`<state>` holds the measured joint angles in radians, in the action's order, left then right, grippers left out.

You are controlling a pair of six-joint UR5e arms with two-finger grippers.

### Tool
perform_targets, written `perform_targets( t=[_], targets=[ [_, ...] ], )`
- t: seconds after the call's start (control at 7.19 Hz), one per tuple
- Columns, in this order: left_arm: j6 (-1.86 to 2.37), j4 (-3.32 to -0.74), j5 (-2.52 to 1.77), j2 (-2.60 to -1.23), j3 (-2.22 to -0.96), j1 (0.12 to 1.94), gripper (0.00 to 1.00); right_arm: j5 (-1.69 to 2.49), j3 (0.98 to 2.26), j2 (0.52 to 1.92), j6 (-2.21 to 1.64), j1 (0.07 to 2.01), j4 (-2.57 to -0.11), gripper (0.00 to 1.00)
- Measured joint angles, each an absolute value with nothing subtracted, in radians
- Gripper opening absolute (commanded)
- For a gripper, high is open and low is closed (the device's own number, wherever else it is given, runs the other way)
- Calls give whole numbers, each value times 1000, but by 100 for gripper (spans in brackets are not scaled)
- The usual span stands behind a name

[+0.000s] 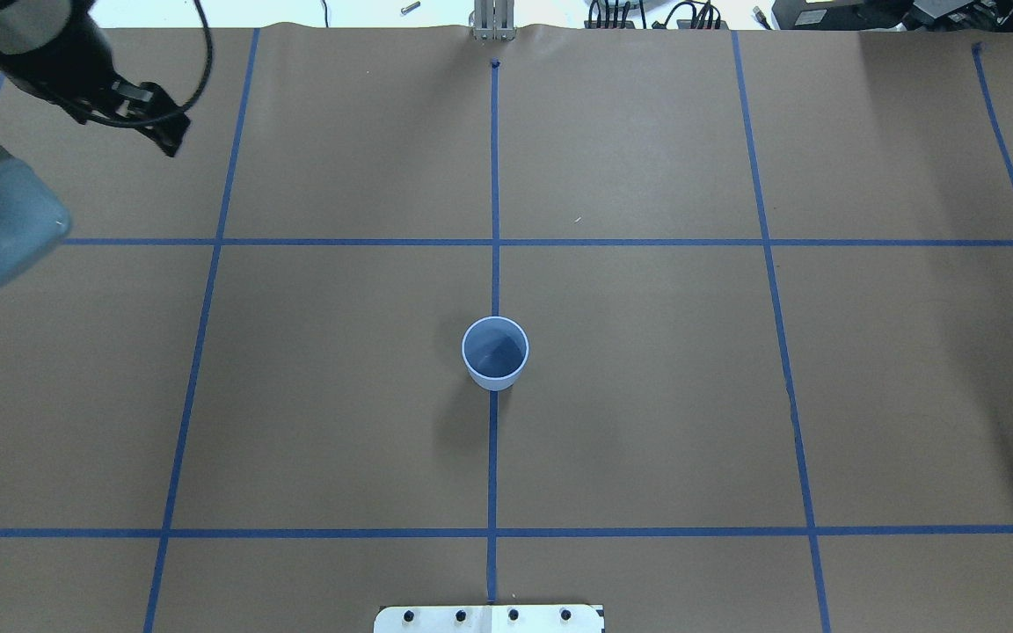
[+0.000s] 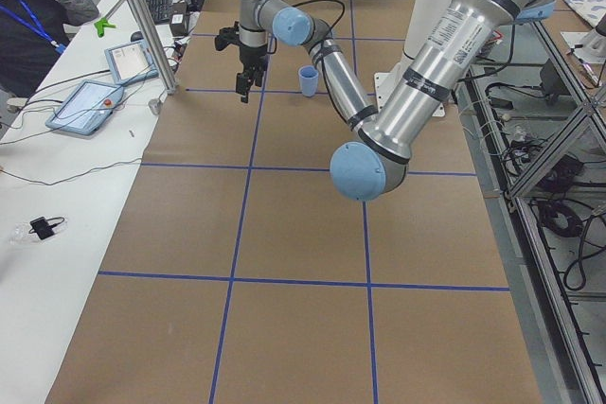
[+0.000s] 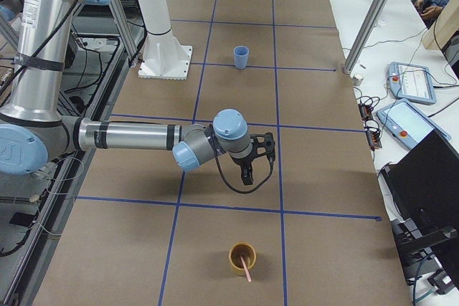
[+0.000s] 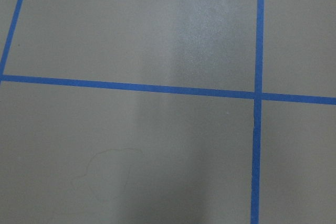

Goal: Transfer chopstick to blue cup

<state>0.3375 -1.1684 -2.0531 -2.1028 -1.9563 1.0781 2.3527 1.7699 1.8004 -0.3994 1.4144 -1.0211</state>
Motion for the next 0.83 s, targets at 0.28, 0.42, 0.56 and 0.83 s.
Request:
perform_targets(
  t=[0.28, 0.42, 0.56, 0.83],
  targets=[
    [108, -1179, -2136, -1970, -1923, 1250, 99, 2355, 1769, 1802, -382, 1443, -1024, 100],
    [45, -1217, -2206, -1900, -1882, 1323, 99, 2360, 1768, 1803, -363, 1458, -1028, 100],
    [16, -1309, -2250, -1819, -1840, 1376, 99, 2368, 1767, 1809, -333, 1481, -1032, 100],
    [11, -1563, -2272, -1671, -1767, 1425, 99, 2389, 1766, 1832, -242, 1538, -1042, 100]
  ],
)
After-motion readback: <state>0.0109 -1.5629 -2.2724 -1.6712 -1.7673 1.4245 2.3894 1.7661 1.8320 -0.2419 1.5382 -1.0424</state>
